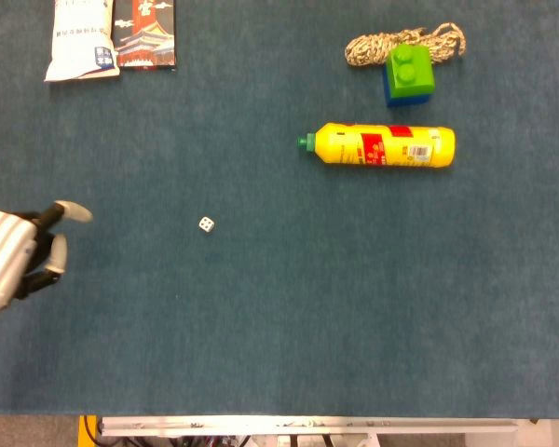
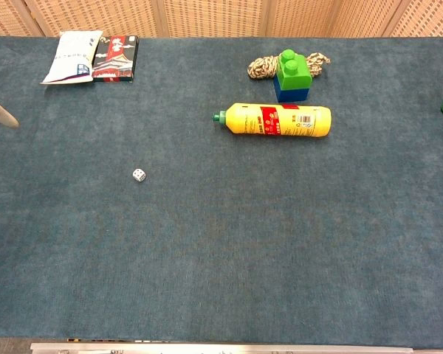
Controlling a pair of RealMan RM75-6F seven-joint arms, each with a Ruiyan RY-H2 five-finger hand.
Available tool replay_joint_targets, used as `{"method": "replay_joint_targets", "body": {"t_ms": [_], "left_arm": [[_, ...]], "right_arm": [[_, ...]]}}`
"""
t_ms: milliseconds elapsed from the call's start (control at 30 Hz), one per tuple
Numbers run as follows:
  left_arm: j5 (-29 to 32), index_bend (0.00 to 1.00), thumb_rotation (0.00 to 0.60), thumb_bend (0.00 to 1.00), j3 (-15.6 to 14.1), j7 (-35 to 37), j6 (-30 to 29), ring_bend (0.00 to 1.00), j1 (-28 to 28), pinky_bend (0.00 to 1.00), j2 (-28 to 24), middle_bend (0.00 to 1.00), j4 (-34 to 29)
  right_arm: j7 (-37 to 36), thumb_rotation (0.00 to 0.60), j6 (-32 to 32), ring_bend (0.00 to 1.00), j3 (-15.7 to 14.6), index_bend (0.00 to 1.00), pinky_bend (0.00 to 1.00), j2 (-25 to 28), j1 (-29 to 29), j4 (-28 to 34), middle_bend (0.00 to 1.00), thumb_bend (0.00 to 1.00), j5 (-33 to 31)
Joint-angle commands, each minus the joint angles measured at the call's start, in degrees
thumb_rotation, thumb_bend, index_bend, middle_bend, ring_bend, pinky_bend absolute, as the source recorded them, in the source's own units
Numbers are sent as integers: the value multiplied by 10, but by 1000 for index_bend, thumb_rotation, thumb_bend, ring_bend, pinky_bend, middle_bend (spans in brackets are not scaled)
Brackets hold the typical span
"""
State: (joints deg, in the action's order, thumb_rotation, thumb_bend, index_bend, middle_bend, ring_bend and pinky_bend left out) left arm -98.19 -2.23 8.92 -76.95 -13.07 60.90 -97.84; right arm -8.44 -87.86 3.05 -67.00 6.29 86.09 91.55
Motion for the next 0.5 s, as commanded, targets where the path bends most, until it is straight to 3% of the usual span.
{"method": "replay_joint_targets", "body": {"t_ms": [33,267,500], "left_arm": [[-4,373,600,872,-9,-11,59,777,-36,861,-22,1000,-39],[-31,512,600,965,-16,51,106,913,-84,965,-3,1000,-34],[0,491,600,995,-18,26,179,959,-119,996,21,1000,-37]], "right_arm": [[-1,600,-4,158,1,77,390,3,-1,4,208,310,0],[-9,600,-10,158,5,103,391,7,-4,6,208,310,-3],[-19,600,-17,158,8,110,391,12,-8,5,208,311,-9]]}}
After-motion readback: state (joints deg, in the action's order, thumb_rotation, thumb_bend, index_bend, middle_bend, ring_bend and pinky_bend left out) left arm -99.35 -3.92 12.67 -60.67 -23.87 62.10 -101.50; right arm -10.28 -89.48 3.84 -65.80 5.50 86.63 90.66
